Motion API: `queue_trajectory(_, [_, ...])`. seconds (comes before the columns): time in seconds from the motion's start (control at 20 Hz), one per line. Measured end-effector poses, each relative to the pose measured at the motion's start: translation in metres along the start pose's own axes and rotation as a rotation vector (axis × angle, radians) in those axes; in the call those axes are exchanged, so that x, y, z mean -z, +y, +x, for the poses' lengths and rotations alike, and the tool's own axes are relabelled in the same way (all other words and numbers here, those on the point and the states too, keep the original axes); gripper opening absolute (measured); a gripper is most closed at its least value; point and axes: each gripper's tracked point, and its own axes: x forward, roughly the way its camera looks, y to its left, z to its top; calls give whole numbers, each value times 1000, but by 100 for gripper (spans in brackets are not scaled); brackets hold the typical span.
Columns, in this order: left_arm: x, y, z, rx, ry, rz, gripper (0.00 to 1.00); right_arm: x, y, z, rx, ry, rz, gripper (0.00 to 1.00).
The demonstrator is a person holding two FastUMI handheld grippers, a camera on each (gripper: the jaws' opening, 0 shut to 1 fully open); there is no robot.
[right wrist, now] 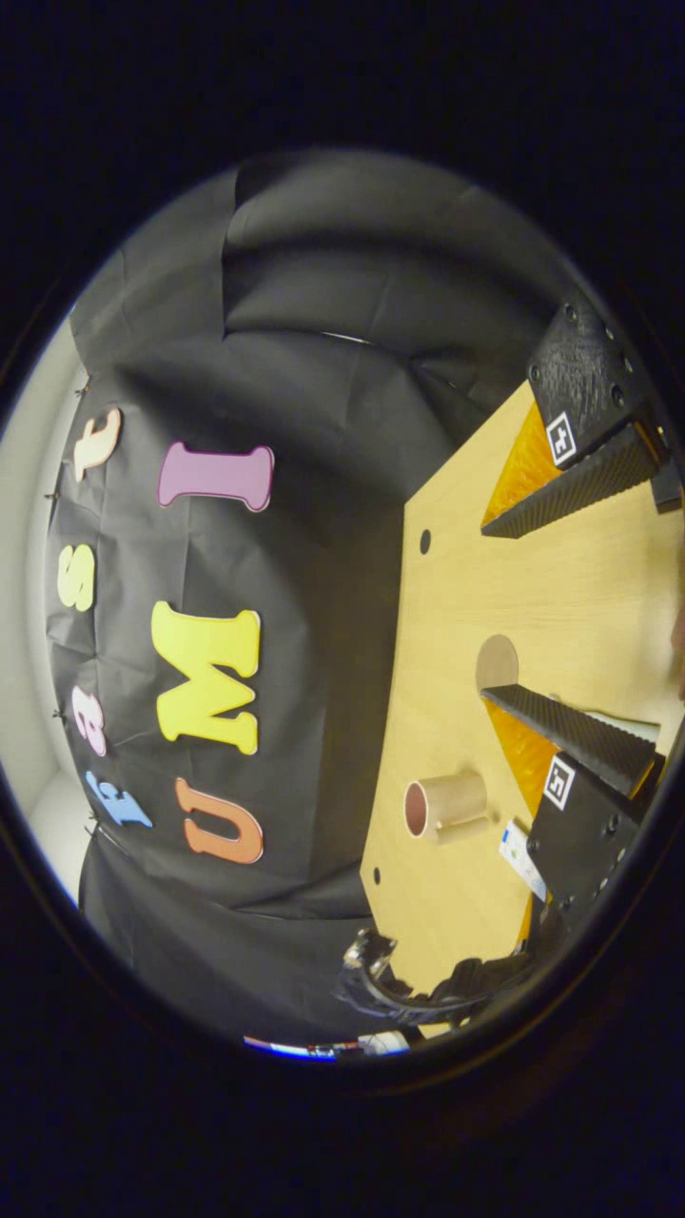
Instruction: Put the toothbrush and toothpaste on the desktop into the cup, then pick up the cup and place it on the coaster on the desktop.
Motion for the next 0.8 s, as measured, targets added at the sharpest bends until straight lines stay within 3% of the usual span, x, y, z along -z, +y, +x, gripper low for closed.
queue_trajectory(0.15, [-35,7,-25,-40,-134,35,41,23,16,12,-15,58,-15,94])
queue_trajectory(0.3, [-60,13,-53,-31,-256,-1,41,54,30,26,-19,140,-15,96])
queue_trajectory(0.45, [-77,16,-70,-38,-354,1,45,94,55,34,-78,272,21,95])
queue_trajectory(0.6, [-84,9,-81,-24,-403,26,40,122,70,31,-133,383,74,95])
queue_trajectory(0.8, [-80,2,-79,-10,-389,39,40,133,79,32,-150,418,75,94])
